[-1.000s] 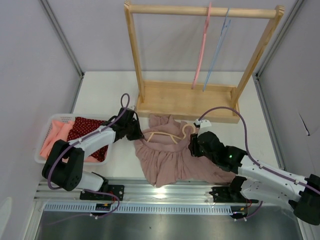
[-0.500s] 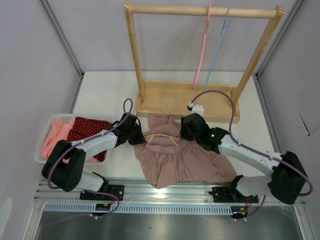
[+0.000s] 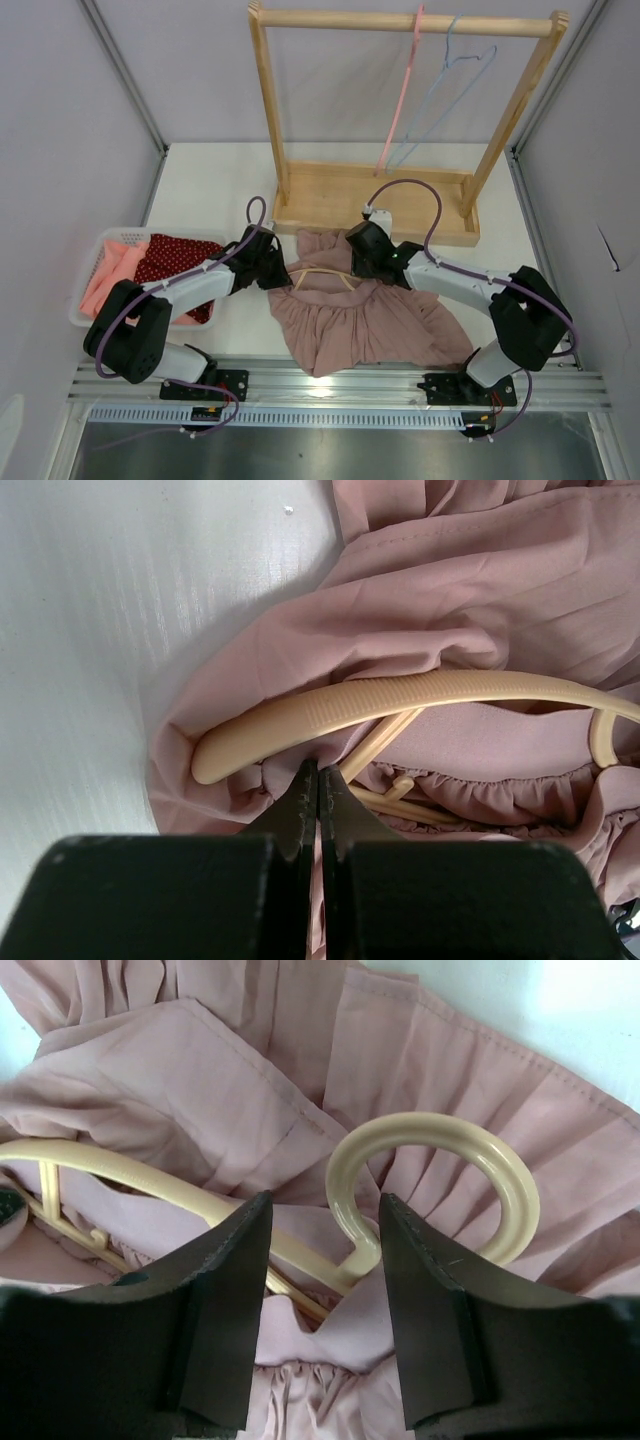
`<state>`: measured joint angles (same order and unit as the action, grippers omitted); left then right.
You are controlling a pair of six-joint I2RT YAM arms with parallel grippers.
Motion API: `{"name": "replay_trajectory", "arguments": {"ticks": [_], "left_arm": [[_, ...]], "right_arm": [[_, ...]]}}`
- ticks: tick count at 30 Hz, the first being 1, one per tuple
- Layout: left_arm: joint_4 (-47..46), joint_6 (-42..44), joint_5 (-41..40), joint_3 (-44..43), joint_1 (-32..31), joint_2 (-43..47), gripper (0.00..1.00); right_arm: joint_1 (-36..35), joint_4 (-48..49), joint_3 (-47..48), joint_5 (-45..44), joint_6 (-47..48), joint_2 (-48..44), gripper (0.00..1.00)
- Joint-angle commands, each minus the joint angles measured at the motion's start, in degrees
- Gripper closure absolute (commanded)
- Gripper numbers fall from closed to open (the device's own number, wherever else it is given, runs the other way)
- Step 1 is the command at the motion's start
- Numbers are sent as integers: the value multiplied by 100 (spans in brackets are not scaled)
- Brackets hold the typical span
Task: Place the skirt on the hanger
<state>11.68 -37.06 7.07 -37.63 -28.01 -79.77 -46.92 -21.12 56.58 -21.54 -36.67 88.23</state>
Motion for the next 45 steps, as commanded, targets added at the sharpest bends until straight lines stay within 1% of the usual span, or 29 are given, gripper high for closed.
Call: {"name": "replay_trajectory", "arguments": {"ticks": [1, 2, 4, 5, 8, 9, 10, 11, 13, 14, 16, 17, 18, 21, 25, 28, 30, 33, 37, 40, 45], "left_arm": [[-113, 6, 22, -148, -55, -30, 100], [-96, 14, 22, -157, -55, -21, 100], [-78, 23, 14, -166, -55, -4, 100], [-70, 23, 14, -166, -55, 5, 100], [-52, 41, 14, -184, -55, 31, 100], [-43, 41, 5, -192, -55, 49, 100], [-35, 41, -4, -192, -55, 75, 100], [0, 41, 5, -192, -55, 84, 100], [18, 58, -13, -192, -55, 102, 100], [27, 67, -21, -184, -55, 136, 100], [27, 50, -30, -140, -55, 163, 100], [27, 50, -30, -131, -55, 181, 100], [10, 50, -30, -113, -55, 189, 100], [-26, 32, -4, -52, -55, 198, 100], [-78, -21, -48, -95, -47, 102, 100], [-122, -73, 22, -236, -38, -56, 100], [-140, -108, 75, -271, -47, -161, 100], [-228, -161, 136, -219, -47, -171, 100], [-280, -205, 198, -149, -47, -180, 100], [-316, -267, 181, -61, -47, -92, 100], [-386, -311, 198, 106, -64, 58, 100]], "right_arm": [[-28, 293, 143, -166, -78, 204, 54], [-28, 302, 126, -184, -78, 221, 57], [-19, 363, 12, -210, -86, 213, 60], [-11, 407, -50, -210, -78, 169, 64], [-2, 556, -261, -237, -69, 2, 82], [-2, 592, -313, -254, -51, -68, 92], [-10, 705, -427, -289, -8, -251, 98], [-19, 750, -498, -333, 1, -375, 100], [-28, 873, -647, -482, 36, -673, 100], [-37, 908, -796, -535, 71, -1049, 100], [-89, 978, -946, -658, 124, -1455, 100], [-133, 1040, -1138, -780, 238, -1910, 100], [-221, 1092, -1253, -886, 274, -2132, 100], [-221, 1233, -1552, -870, 448, -2764, 100], [-475, 1532, -1816, -641, 853, -3293, 100], [-730, 1559, -1957, -851, 1012, -3715, 100], [-758, 1567, -2019, -975, 1003, -3996, 100], [-766, 1716, -2089, -896, 1109, -4146, 100], [-766, 1945, -2124, -528, 1197, -4094, 100], [-767, 2489, -2326, -46, 1380, -4112, 100], [-460, 2903, -2256, 536, 1627, -3875, 100]]}}
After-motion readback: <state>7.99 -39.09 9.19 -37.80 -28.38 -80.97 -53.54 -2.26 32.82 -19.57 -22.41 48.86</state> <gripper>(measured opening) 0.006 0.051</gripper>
